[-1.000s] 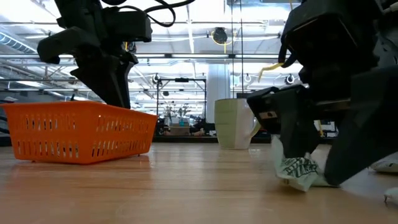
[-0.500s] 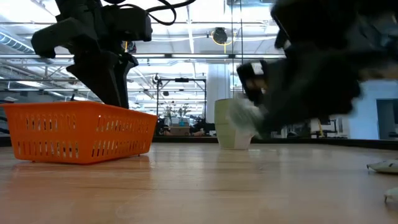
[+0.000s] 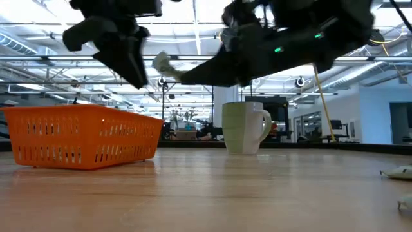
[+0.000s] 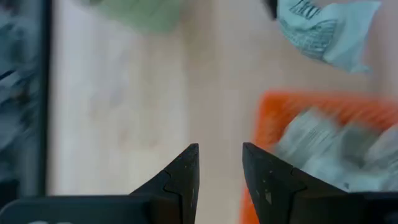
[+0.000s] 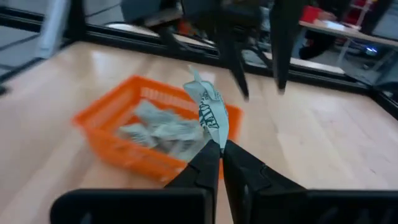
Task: Pick and place Stevia / Truvia into bins
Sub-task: Put the light green stevia packet into the orange basket
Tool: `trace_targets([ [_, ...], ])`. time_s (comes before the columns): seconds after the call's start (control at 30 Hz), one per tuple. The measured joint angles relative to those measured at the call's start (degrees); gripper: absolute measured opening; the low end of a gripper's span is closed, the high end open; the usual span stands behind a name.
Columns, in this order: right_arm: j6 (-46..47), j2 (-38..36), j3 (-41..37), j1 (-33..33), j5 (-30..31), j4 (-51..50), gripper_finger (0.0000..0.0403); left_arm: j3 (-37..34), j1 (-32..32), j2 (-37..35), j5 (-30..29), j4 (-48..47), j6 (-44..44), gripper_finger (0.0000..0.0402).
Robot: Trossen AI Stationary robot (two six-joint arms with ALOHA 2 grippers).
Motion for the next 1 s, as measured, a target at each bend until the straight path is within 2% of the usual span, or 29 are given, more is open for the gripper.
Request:
trace_targets([
  [0.1,0.2,2.7,3.7,-1.4,0.0,-2.3,0.0015,1.6,0.0,-0.7,-4.7,-3.2,-2.1,0.0129],
  [0.2,-0.9,5.6,9.9,-1.8,-0.4,-10.2,0.0015,2.1,0.0,-1.6,-8.3,-5.0,-3.5,0.0129],
  [0.33,-4.2,9.2,18.4,-1.8,-1.7,-22.4,0.0015,2.6,0.1,-2.7,-10.2,-5.0,-3.8,0.0129],
  [0.43,-5.9,11.9,22.8,-1.7,-1.6,-26.6,0.0018,2.6,0.1,-3.4,-10.5,-5.1,-4.0,0.0129],
  [0.57,-6.2,13.7,24.6,-1.7,-1.6,-26.9,0.0037,2.6,0.0,-3.3,-10.2,-5.1,-4.0,0.0129],
  [0.77,-6.5,13.5,24.7,-1.4,-1.4,-27.3,0.0094,2.5,0.0,-3.3,-8.0,-5.2,-4.2,0.0129],
  [1.0,-13.7,9.0,24.7,2.0,-1.2,-32.2,0.0130,2.5,0.0,-3.3,-8.0,-5.1,-6.9,0.0129],
])
